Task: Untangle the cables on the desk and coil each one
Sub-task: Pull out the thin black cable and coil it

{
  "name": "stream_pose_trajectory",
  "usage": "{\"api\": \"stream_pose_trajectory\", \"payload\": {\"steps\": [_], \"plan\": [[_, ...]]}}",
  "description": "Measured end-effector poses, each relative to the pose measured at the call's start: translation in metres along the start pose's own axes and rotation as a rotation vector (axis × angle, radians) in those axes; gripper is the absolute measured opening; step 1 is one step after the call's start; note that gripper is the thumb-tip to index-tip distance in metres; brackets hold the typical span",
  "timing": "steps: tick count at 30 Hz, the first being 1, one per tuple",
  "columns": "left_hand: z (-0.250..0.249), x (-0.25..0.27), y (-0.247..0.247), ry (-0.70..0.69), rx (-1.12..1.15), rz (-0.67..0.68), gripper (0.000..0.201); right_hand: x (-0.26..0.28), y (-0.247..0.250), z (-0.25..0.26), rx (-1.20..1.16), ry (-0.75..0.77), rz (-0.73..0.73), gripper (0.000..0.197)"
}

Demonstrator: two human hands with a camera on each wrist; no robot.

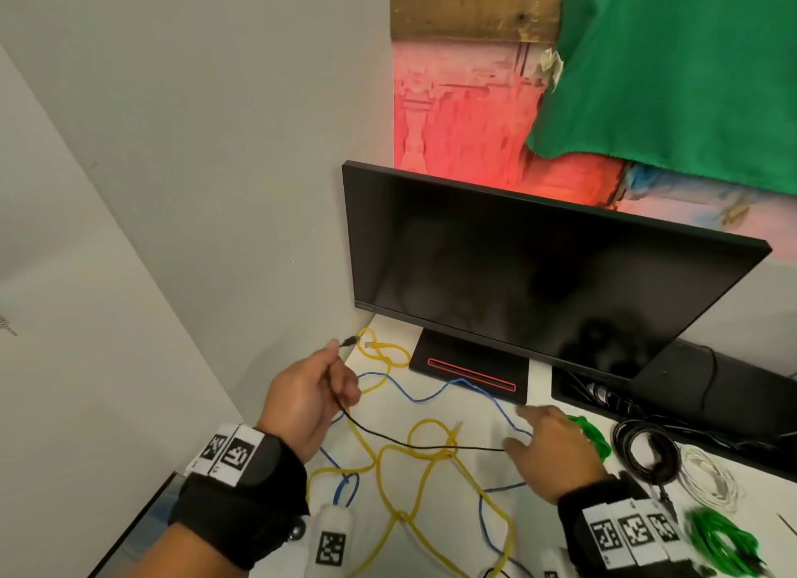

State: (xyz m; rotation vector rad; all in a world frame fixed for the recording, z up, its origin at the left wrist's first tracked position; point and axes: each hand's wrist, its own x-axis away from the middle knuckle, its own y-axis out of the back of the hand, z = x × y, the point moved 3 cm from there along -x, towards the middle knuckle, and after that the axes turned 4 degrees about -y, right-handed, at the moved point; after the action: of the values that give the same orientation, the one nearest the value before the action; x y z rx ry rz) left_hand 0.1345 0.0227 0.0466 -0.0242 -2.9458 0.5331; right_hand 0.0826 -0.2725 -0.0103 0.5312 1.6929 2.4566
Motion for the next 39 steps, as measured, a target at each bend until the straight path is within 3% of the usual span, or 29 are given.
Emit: {"api": "stream_pose_trajectory", "payload": {"steps": [2,4,5,8,9,12,14,16,17,19,20,22,24,27,31,33,36,39], "plan": [[0.008,0.006,-0.019,0.03,-0.041,0.083,0.047,0.016,-0.005,0.033,-0.254,0.219,0.04,0.059],[0.017,0.011,-0.036,0.086,-0.028,0.142,0.049,0.033,-0.013,0.069,-0.444,0.377,0.177,0.067],[0.022,0.012,-0.042,0.106,-0.013,0.158,0.051,0.037,-0.019,0.082,-0.499,0.409,0.234,0.063],[0.024,0.012,-0.047,0.123,-0.007,0.16,0.051,0.036,-0.024,0.098,-0.678,0.399,0.26,0.012],[0.023,0.01,-0.043,0.123,-0.018,0.142,0.05,0.034,-0.021,0.097,-0.722,0.399,0.269,0.005],[0.017,0.009,-0.036,0.126,-0.183,0.097,0.048,0.034,-0.013,0.093,-0.81,0.403,0.378,0.013],[0.01,0.005,-0.026,0.018,-0.441,-0.04,0.05,0.033,-0.009,0.088,-0.856,0.366,0.407,0.018],[0.003,0.004,-0.011,-0.222,-0.698,-0.243,0.055,0.029,-0.004,0.082,-0.806,0.339,0.356,0.02],[0.002,0.005,-0.007,-0.327,-0.745,-0.268,0.053,0.028,-0.002,0.079,-0.762,0.342,0.329,0.02],[0.007,0.011,-0.013,-0.458,-0.73,-0.099,0.029,0.029,0.002,0.08,-0.682,0.394,0.31,0.018],[0.014,0.015,-0.021,-0.421,-0.701,0.042,0.017,0.03,0.004,0.082,-0.654,0.414,0.312,0.018],[0.028,0.021,-0.034,-0.273,-0.613,0.309,0.027,0.033,0.007,0.088,-0.669,0.415,0.327,0.019],[0.036,0.023,-0.039,-0.193,-0.547,0.396,0.036,0.031,0.011,0.088,-0.74,0.385,0.329,0.021],[0.038,0.024,-0.037,-0.069,-0.376,0.303,0.037,0.025,0.02,0.08,-0.823,0.338,0.302,0.019],[0.03,0.015,-0.024,0.116,0.085,0.151,0.027,0.014,0.029,0.051,-0.755,0.335,0.214,0.009],[0.018,0.007,-0.014,0.182,0.244,0.128,0.024,0.007,0.032,0.028,-0.745,0.256,0.114,0.019],[0.007,0.004,-0.007,0.199,0.227,0.157,0.019,0.001,0.032,0.005,-0.793,0.153,-0.043,0.018],[0.007,0.006,-0.015,0.098,0.072,0.154,0.014,0.004,0.027,0.008,-0.549,0.166,-0.191,0.017]]}}
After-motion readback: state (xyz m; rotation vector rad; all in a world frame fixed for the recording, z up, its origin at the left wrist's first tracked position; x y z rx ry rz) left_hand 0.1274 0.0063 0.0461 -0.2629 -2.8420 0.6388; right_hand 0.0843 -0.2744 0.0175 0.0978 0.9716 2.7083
